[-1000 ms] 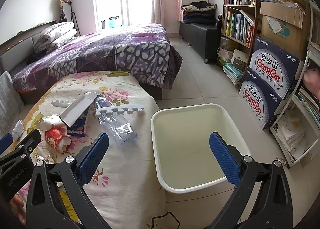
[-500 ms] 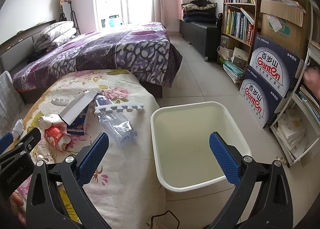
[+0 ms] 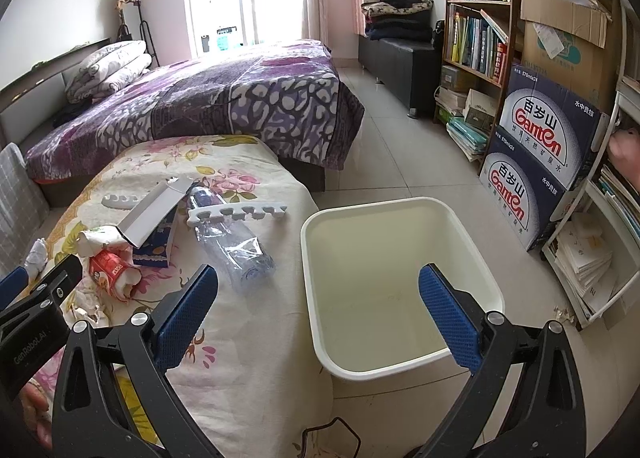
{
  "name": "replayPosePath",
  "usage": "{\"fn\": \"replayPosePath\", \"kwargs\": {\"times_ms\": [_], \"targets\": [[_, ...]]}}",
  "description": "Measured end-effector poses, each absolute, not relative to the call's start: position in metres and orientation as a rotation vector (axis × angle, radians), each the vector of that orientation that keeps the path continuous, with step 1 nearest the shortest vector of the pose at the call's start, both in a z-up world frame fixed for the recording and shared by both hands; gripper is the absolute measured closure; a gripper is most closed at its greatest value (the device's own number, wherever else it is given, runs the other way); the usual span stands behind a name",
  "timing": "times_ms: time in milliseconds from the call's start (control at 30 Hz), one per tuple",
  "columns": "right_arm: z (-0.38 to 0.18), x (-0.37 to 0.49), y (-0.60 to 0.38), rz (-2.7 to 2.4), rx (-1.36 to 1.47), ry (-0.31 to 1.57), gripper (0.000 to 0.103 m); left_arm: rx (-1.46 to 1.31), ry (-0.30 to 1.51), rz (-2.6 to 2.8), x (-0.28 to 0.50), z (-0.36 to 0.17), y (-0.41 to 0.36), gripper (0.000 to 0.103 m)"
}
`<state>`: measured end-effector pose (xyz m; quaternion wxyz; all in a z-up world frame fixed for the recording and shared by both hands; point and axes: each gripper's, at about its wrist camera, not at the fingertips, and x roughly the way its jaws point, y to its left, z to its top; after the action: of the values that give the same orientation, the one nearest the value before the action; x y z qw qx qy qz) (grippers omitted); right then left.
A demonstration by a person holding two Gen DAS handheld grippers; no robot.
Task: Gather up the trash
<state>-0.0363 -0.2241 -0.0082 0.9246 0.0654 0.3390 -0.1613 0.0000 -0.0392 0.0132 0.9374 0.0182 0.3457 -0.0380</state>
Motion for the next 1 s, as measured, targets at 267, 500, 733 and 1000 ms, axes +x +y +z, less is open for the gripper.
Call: {"fn": "replayPosePath", "kwargs": {"times_ms": [267, 500, 733, 1000], "targets": [[-0.008, -0.036, -0.224, -0.331, 0.135, 0.695, 0.007, 0.037, 0.707, -0.077, 0.0, 0.014, -0.039, 0.009], [-0.008, -0.036, -0.225, -0.33, 0.138, 0.697, 0.007, 0.038, 0.709, -0.077, 0.0, 0.013, -0.039, 0.009], [-0.01, -0.035, -0.225, -0.328, 0.142, 0.701, 0.007, 0.037, 0.718, -0.075, -0.004, 0.004, -0.041, 0.009], [-0.01, -0.035, -0.226, -0.328, 0.145, 0.702, 0.007, 0.035, 0.726, -0.074, -0.008, -0.001, -0.042, 0.009]]}}
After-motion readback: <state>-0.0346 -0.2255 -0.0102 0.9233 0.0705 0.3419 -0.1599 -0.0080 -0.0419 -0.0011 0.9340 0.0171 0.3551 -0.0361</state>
